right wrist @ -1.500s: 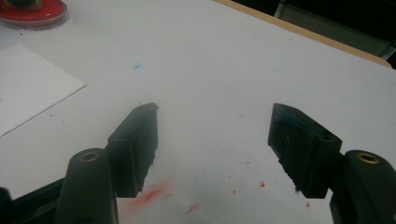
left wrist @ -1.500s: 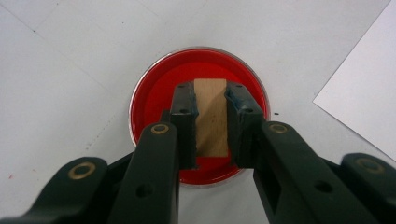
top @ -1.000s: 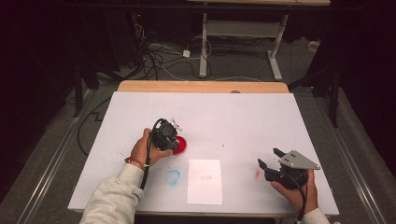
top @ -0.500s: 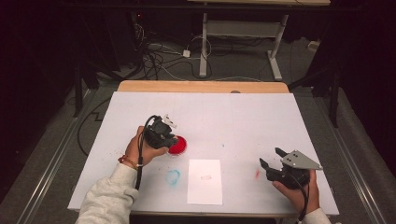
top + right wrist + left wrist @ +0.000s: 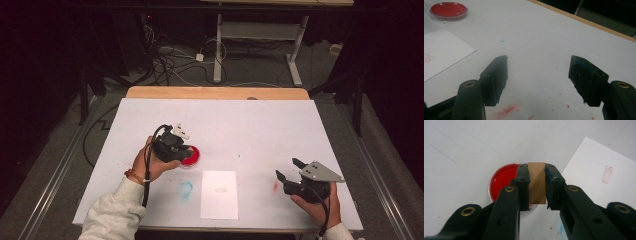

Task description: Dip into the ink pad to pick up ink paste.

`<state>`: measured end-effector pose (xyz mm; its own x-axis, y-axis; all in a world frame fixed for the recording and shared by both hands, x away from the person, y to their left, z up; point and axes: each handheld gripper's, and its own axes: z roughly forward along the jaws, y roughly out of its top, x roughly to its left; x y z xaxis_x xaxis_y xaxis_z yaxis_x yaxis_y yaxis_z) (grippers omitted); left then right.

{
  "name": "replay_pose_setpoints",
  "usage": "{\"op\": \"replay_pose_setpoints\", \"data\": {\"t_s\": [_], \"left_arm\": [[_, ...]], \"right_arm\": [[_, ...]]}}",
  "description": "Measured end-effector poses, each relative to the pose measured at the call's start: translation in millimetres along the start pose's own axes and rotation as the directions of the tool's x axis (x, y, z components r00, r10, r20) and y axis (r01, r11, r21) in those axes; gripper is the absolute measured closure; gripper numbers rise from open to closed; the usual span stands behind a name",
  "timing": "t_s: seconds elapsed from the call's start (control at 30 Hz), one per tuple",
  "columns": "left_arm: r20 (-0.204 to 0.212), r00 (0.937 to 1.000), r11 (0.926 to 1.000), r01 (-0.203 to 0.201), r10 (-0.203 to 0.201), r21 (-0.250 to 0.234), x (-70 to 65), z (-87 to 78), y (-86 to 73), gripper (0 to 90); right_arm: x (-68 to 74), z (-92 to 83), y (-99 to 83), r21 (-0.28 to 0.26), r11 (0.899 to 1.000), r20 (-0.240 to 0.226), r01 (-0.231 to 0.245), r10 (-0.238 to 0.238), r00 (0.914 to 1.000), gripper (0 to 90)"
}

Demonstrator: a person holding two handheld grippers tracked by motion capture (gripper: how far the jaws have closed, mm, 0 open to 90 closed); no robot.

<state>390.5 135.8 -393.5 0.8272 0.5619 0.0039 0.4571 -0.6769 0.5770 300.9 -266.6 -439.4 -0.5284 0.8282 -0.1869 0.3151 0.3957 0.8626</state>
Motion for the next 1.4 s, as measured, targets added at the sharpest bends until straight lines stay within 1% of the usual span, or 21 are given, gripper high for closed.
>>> {"op": "replay_pose_setpoints", "data": {"t_s": [0.1, 0.17, 0.2, 0.33, 0.4, 0.43, 0.5, 0.57, 0.67, 0.8, 0.83, 0.93, 0.97, 1.1, 1.2, 1.27, 1.33, 1.4], "left_arm": [[0.007, 0.9998, 0.9998, -0.018, 0.018, -0.009, -5.3, -2.9, 2.2, 74.0], [0.017, 0.9995, 0.9996, -0.027, 0.027, -0.006, -8.0, -3.4, 3.2, 74.0], [0.013, 0.9994, 0.9995, -0.033, 0.033, -0.006, -9.3, -3.5, 3.5, 74.0], [0.021, 0.9988, 0.9990, -0.043, 0.043, -0.013, -13.1, -4.7, 4.4, 74.0], [0.035, 0.9983, 0.9986, -0.047, 0.047, -0.024, -15.0, -5.7, 4.9, 74.0], [0.034, 0.9980, 0.9984, -0.053, 0.053, -0.022, -16.3, -6.5, 5.4, 74.0], [0.031, 0.9974, 0.9977, -0.064, 0.065, -0.021, -18.9, -7.6, 6.3, 74.0], [0.037, 0.9966, 0.9969, -0.072, 0.073, -0.032, -21.8, -9.2, 7.3, 74.0], [0.036, 0.9961, 0.9963, -0.080, 0.081, -0.032, -23.9, -9.7, 8.1, 74.0], [0.040, 0.9939, 0.9941, -0.101, 0.103, -0.041, -30.1, -11.9, 9.8, 74.0], [0.041, 0.9927, 0.9930, -0.112, 0.113, -0.037, -30.8, -12.5, 10.3, 74.0], [0.045, 0.9915, 0.9920, -0.120, 0.122, -0.039, -32.5, -13.1, 10.8, 74.0], [0.037, 0.9916, 0.9918, -0.123, 0.124, -0.036, -33.0, -13.3, 10.9, 74.0], [0.017, 0.9934, 0.9929, -0.113, 0.113, -0.039, -29.5, -14.4, 9.7, 74.0], [-0.009, 0.9956, 0.9953, -0.094, 0.094, -0.025, -21.3, -12.2, 7.3, 74.0], [-0.015, 0.9966, 0.9967, -0.081, 0.081, -0.010, -15.0, -8.2, 5.7, 74.0], [-0.035, 0.9972, 0.9978, -0.066, 0.066, 0.010, -9.0, -2.1, 4.2, 74.0], [-0.037, 0.9980, 0.9984, -0.050, 0.051, 0.026, -2.5, 5.1, 2.6, 74.0]], "right_arm": [[0.0, 0.2, -0.1, 0.001, 1.000, -0.001, 0.000, 0.000, 1.0000, 30.9], [0.0, 0.6, -0.2, 0.002, 1.000, -0.006, -0.004, 0.004, 1.0000, 30.1], [0.5, 0.7, -0.3, 0.003, 1.000, -0.007, -0.005, 0.006, 1.0000, 29.7], [1.2, 1.2, -0.1, 0.002, 1.000, -0.010, -0.004, 0.004, 0.9999, 28.7], [1.1, 1.3, 0.0, 0.002, 1.000, -0.005, -0.001, 0.001, 1.0000, 28.2], [1.2, 1.3, -0.1, 0.003, 1.000, -0.001, -0.009, 0.009, 1.0000, 27.8], [0.7, 1.2, -0.1, 0.004, 1.000, 0.007, -0.010, 0.010, 0.9999, 27.5], [0.4, 0.9, -0.1, 0.000, 1.000, 0.005, -0.011, 0.011, 0.9999, 27.2], [1.1, 1.1, -0.1, 0.001, 1.000, 0.004, -0.014, 0.014, 0.9999, 26.7], [0.8, 1.1, 0.1, -0.002, 1.000, 0.005, -0.013, 0.013, 0.9999, 26.4], [0.8, 1.1, 0.1, -0.001, 1.000, 0.005, -0.013, 0.013, 0.9999, 26.4], [1.1, 1.1, 0.0, -0.001, 1.000, 0.003, -0.011, 0.011, 0.9999, 26.4], [1.1, 1.2, 0.0, -0.002, 1.000, 0.003, -0.010, 0.010, 0.9999, 26.4], [2.0, 1.3, -0.1, 0.001, 1.000, 0.001, -0.015, 0.015, 0.9999, 26.4], [1.8, 1.6, -0.2, 0.001, 1.000, -0.001, -0.008, 0.008, 1.0000, 26.5], [1.8, 2.2, -0.5, 0.005, 1.000, 0.000, -0.004, 0.004, 1.0000, 26.5], [2.5, 2.6, -0.7, 0.010, 1.000, -0.001, -0.006, 0.006, 1.0000, 26.4], [3.2, 3.3, -0.7, 0.011, 1.000, 0.000, -0.006, 0.006, 1.0000, 26.5]]}}
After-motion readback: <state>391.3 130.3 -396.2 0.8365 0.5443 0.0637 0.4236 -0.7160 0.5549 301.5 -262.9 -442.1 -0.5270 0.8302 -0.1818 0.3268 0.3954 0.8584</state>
